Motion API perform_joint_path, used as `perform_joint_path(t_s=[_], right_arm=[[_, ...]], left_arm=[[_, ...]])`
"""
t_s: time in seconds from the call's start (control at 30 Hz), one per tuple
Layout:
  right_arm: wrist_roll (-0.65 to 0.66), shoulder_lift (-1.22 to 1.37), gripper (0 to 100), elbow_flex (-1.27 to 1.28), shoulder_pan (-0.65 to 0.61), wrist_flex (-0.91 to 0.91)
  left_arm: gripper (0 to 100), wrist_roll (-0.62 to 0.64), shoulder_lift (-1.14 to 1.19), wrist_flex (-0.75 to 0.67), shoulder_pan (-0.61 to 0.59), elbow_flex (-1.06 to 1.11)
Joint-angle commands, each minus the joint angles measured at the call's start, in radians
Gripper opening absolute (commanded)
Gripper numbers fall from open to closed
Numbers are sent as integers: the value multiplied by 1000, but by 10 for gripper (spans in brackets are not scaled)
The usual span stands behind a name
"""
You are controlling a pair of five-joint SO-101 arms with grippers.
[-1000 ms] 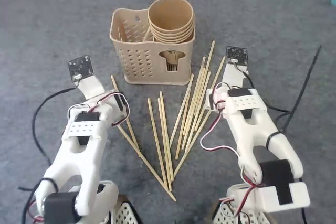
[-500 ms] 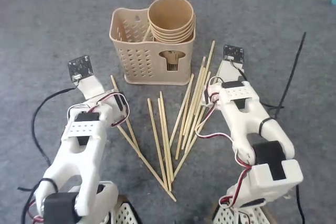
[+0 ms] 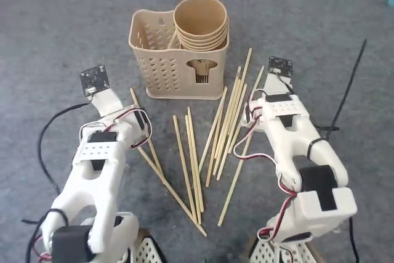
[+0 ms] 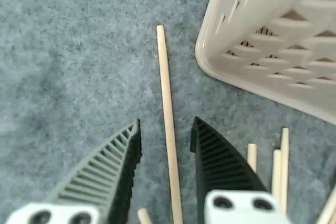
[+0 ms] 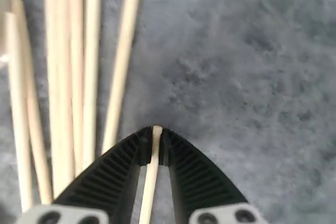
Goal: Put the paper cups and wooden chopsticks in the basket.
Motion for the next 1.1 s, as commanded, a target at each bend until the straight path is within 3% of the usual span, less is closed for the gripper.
perform_joint_path(t_s=[0.0, 0.23, 0.43, 0.8, 1.07], right_arm=[[-9, -108, 8, 0, 18, 42], [23, -318, 7, 167, 12, -50], [46, -404, 7, 249, 13, -101], [77, -400, 7, 253, 12, -122], [89, -386, 7, 252, 10, -120]], left_arm=[[151, 6, -8, -21, -25, -42], [142, 6, 28, -21, -52, -96], [10, 5, 250, -20, -68, -272], [148, -61, 407, 118, -31, -481], [155, -64, 430, 115, -12, -486]])
